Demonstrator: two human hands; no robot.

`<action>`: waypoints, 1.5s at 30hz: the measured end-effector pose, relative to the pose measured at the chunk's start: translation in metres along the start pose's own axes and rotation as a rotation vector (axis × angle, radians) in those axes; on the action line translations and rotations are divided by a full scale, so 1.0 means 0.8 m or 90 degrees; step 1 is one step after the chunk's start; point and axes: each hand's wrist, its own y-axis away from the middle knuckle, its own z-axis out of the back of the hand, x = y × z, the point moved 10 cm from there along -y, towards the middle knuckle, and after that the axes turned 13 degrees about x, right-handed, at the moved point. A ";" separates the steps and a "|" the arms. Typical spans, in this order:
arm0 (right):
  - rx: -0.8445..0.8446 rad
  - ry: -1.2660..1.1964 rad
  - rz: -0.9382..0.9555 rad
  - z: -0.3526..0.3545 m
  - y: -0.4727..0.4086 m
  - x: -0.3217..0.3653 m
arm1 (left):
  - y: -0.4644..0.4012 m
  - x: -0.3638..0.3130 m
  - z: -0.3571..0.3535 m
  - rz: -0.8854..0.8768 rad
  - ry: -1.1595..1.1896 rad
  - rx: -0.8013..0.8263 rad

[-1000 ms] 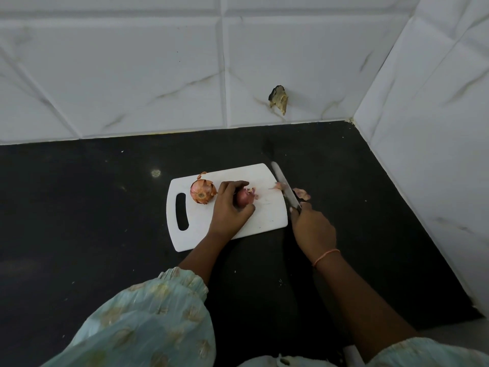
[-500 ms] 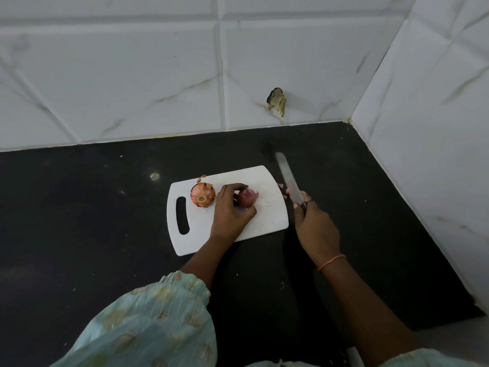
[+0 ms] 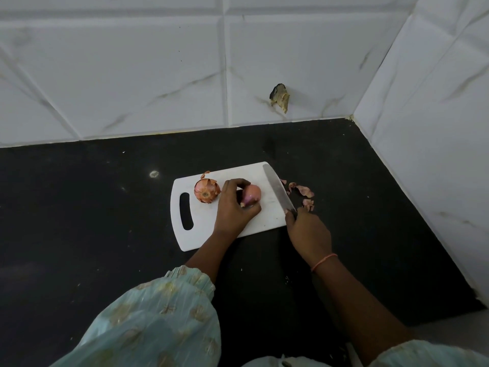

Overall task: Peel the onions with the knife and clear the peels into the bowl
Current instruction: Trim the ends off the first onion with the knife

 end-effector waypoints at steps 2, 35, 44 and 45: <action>-0.031 -0.031 0.021 0.007 0.003 -0.001 | -0.001 0.001 -0.005 0.000 0.015 0.025; 0.004 -0.110 0.105 -0.001 0.013 0.036 | -0.004 0.015 -0.009 0.067 -0.056 0.055; 0.024 -0.005 0.119 0.007 0.016 0.049 | -0.006 0.005 -0.009 0.043 -0.103 0.051; 0.037 0.013 0.114 0.008 0.015 0.049 | -0.005 0.004 -0.009 0.042 -0.106 0.051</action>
